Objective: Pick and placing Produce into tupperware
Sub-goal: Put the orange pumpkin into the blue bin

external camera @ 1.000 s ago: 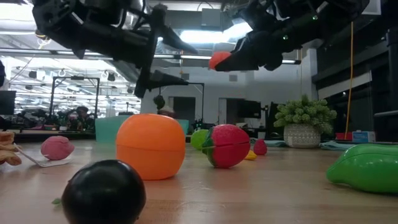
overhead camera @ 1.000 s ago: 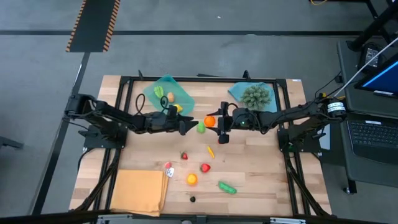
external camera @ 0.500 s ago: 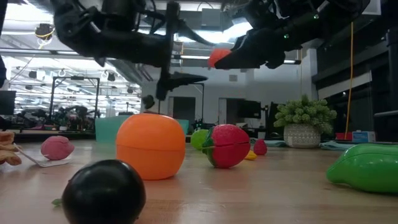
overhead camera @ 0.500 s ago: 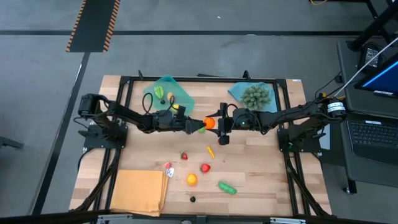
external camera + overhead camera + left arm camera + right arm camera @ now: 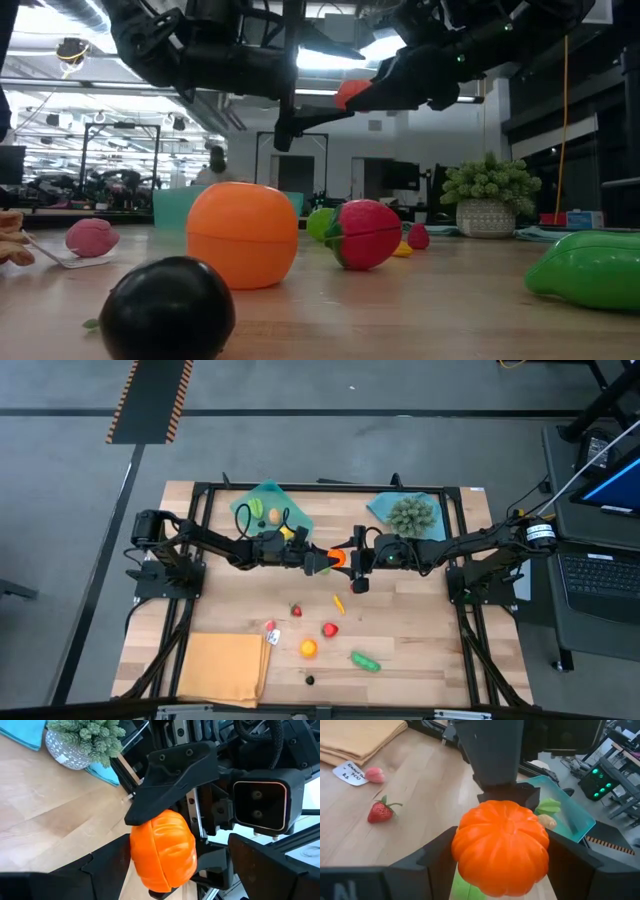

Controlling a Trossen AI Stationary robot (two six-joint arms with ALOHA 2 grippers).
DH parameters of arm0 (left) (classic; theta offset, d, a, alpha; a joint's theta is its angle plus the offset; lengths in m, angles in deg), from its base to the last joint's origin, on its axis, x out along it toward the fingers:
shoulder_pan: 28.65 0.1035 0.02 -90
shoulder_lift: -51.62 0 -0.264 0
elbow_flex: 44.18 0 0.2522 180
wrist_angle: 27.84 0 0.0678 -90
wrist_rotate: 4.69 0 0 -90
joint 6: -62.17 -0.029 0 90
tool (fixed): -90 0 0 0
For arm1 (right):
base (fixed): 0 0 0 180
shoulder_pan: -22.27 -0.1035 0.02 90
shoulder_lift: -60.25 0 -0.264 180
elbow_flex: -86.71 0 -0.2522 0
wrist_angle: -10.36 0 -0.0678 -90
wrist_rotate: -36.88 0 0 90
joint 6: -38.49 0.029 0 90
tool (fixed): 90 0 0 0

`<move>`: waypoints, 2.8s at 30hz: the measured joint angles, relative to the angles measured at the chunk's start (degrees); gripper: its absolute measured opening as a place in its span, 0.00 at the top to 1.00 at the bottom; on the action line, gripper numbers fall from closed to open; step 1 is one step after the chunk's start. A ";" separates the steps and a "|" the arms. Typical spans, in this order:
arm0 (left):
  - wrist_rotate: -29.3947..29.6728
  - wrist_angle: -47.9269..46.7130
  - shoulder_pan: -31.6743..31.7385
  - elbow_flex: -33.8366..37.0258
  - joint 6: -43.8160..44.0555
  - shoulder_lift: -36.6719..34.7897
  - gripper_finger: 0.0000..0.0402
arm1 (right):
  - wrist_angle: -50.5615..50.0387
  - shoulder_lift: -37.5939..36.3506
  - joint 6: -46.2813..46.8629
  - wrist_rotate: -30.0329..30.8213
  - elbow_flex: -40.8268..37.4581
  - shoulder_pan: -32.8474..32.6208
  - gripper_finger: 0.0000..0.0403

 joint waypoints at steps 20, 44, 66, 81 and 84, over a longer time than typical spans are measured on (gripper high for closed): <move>1.14 0.24 -0.36 -0.09 1.41 0.42 0.21 | 0.90 0.02 -0.09 0.02 -0.02 0.05 0.38; -1.31 -4.20 -0.08 -3.69 -0.04 1.86 0.38 | 0.42 0.00 0.26 0.02 -0.02 0.01 0.38; -2.19 -5.73 -0.08 -3.69 -3.84 1.81 0.60 | 0.26 0.02 0.20 -0.09 -0.04 0.01 0.34; -5.75 -5.91 1.94 -3.69 -9.15 1.75 0.62 | 0.89 0.04 2.84 -0.01 -0.07 -0.02 0.23; -7.42 -6.07 2.62 -3.69 -9.73 1.60 0.62 | 0.81 0.03 2.63 0.00 -0.07 -0.02 0.24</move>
